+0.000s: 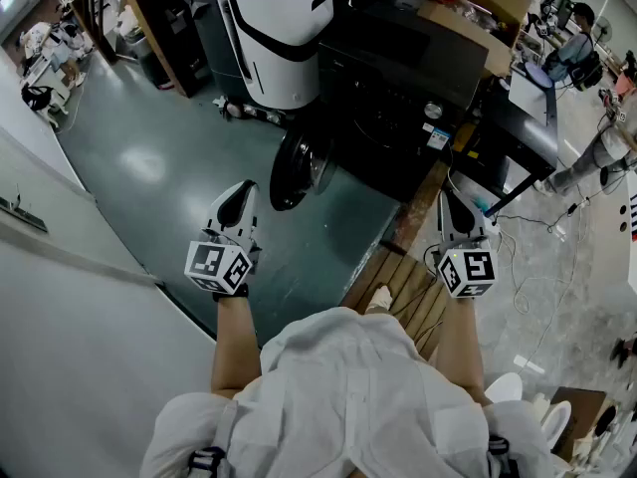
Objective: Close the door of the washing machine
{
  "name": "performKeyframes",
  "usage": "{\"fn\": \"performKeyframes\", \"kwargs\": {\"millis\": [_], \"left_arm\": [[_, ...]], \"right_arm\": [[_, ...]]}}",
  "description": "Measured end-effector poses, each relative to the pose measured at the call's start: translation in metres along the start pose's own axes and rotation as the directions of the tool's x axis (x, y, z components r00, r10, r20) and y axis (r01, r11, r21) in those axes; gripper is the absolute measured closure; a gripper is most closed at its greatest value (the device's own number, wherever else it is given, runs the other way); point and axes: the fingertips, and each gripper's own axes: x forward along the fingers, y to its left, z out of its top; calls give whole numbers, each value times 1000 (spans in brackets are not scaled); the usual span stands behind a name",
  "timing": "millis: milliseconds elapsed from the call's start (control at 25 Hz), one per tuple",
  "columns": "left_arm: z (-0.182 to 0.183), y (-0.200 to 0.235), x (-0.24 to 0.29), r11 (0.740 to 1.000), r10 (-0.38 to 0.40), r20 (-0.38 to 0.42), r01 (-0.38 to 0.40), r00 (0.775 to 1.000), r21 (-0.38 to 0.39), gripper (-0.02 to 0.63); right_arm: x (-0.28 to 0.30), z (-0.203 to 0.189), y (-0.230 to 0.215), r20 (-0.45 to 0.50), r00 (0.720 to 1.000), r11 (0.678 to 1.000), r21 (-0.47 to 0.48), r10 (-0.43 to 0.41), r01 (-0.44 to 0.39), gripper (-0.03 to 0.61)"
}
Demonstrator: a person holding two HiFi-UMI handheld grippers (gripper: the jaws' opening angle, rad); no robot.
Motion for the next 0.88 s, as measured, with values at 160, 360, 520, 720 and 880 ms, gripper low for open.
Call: {"fn": "performKeyframes", "kwargs": {"millis": [160,360,520,720,880], "left_arm": [[1,0,4,1000,-3,1,3,1000,-1,578],[1,1,8,1000,-13,1,13,1000,-2,579],[-2,3,10,1000,-18,-5,18,1000,-3,578],[-4,2,11,1000,-17,-10,17,1000,2,579],[-4,2,11,1000,-17,-13,17,1000,1,579]], "right_arm": [[2,2,-2,-1,1000,1000,-2,-1,1,552],[3,1,-4,-7,1000,1000,-7,-8,8,551],[7,1,-4,-8,1000,1000,-8,-5,5,552],[7,3,-6,27,1000,999,33,-1,0,551],[8,1,-8,19,1000,999,29,-20,20,551]]}}
